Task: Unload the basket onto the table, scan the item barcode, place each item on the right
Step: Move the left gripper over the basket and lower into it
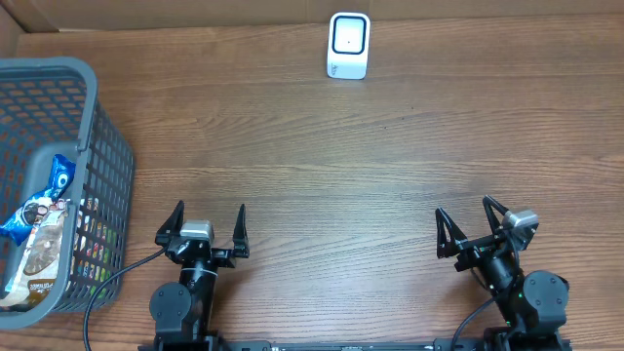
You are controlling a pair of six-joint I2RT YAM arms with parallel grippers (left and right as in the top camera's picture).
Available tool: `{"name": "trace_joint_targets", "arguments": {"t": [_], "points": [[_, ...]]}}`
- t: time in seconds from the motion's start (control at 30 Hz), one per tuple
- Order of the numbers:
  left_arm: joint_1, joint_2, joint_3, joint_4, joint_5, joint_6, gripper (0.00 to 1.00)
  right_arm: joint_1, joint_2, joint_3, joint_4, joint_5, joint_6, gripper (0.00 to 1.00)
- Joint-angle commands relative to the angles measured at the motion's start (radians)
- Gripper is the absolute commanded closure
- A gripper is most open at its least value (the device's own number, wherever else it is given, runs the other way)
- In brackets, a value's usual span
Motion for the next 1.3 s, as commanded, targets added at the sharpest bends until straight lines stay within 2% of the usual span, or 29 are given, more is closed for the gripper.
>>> {"name": "trace_joint_targets", "arguments": {"t": [0.0, 0.2, 0.5, 0.63, 0.67, 0.9, 0.97, 1.1, 1.27], "points": [[0.004, -0.006, 0.065, 0.001, 0.061, -0.008, 0.0, 0.005, 0.039, 0.117, -0.021, -0.068, 0.011, 0.0], [0.004, 0.086, 0.237, -0.121, 0.087, -0.006, 0.0, 0.006, 0.186, 0.314, -0.119, -0.07, 0.007, 0.0], [0.004, 0.47, 0.703, -0.332, 0.135, 0.03, 0.0, 0.006, 0.517, 0.691, -0.341, -0.089, 0.006, 0.0], [0.004, 0.709, 0.998, -0.563, 0.14, 0.04, 0.0, 0.006, 0.663, 0.873, -0.477, -0.089, -0.001, 0.0], [0.004, 0.802, 1.12, -0.671, 0.14, 0.039, 0.0, 0.006, 0.717, 0.946, -0.545, -0.089, -0.002, 0.0], [0.004, 1.156, 1.676, -1.103, 0.165, 0.039, 0.0, 0.005, 0.92, 1.24, -0.853, -0.065, -0.16, 0.0], [0.004, 1.254, 1.859, -1.214, 0.201, 0.039, 0.0, 0.005, 0.968, 1.285, -0.884, -0.068, -0.153, 0.0], [0.004, 1.3, 1.934, -1.246, 0.248, 0.04, 0.0, 0.005, 0.99, 1.285, -0.87, -0.176, -0.154, 0.0], [0.004, 1.316, 1.933, -1.239, 0.265, 0.012, 0.0, 0.005, 1.014, 1.284, -0.871, -0.185, -0.154, 0.0]]}}
